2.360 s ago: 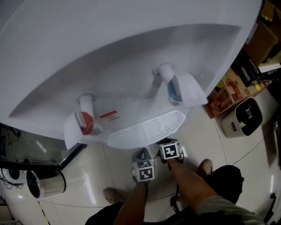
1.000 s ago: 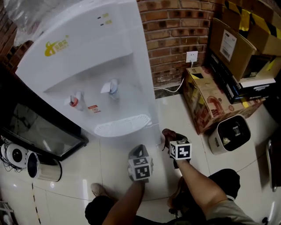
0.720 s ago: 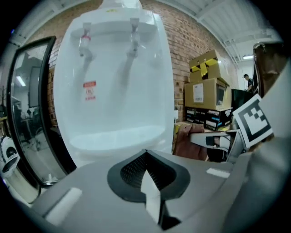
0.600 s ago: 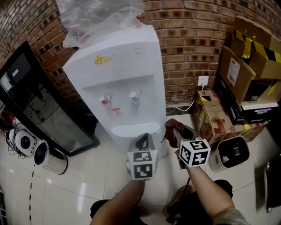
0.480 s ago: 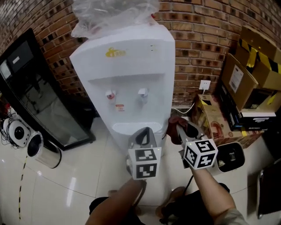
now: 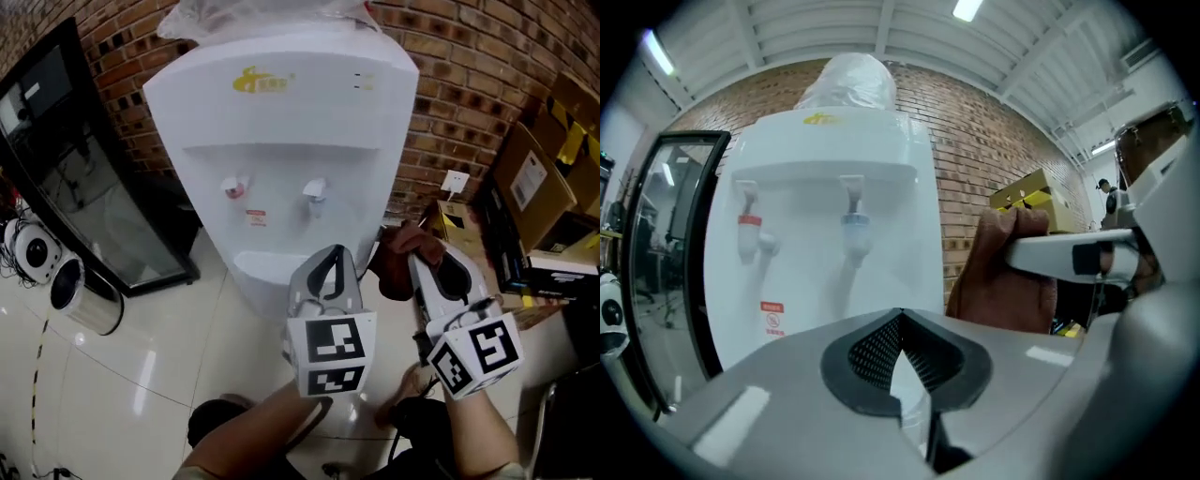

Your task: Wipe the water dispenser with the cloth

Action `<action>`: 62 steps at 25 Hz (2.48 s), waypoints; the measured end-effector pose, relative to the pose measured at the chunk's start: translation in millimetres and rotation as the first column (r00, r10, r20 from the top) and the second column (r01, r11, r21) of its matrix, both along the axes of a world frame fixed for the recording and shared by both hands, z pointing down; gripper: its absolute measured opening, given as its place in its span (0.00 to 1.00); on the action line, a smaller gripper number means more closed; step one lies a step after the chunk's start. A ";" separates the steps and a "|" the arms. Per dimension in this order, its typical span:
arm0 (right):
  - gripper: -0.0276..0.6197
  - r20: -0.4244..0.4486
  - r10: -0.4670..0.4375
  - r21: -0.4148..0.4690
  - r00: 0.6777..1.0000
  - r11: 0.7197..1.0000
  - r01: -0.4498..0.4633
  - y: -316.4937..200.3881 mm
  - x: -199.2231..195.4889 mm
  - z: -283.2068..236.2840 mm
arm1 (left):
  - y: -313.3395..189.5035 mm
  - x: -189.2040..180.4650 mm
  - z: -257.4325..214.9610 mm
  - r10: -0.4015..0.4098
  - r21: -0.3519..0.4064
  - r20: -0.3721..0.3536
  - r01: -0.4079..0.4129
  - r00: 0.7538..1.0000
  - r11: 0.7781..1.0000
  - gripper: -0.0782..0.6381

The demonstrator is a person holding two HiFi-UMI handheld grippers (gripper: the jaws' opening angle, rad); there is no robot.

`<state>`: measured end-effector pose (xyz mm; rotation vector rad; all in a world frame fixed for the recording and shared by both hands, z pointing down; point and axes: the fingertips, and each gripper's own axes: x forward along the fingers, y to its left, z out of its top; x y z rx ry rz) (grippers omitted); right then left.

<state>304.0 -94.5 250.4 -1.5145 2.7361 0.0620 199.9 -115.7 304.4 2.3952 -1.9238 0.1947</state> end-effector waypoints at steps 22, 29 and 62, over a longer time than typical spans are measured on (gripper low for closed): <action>0.15 0.135 -0.308 0.151 0.942 0.946 0.288 -57.8 19.0 -123.5 | 14.9 -8.7 -129.9 -0.287 0.097 0.025 0.283 0.958 0.954 0.11; 0.15 -0.058 -0.407 0.261 0.912 0.875 0.407 -71.7 -5.5 -245.4 | 6.4 -1.6 -237.2 -0.374 0.195 0.059 0.356 0.926 0.914 0.11; 0.15 -0.276 -0.423 0.130 0.863 0.873 0.470 -80.1 -36.5 -151.2 | -23.2 19.5 -177.7 -0.274 0.048 0.090 0.271 0.958 0.961 0.11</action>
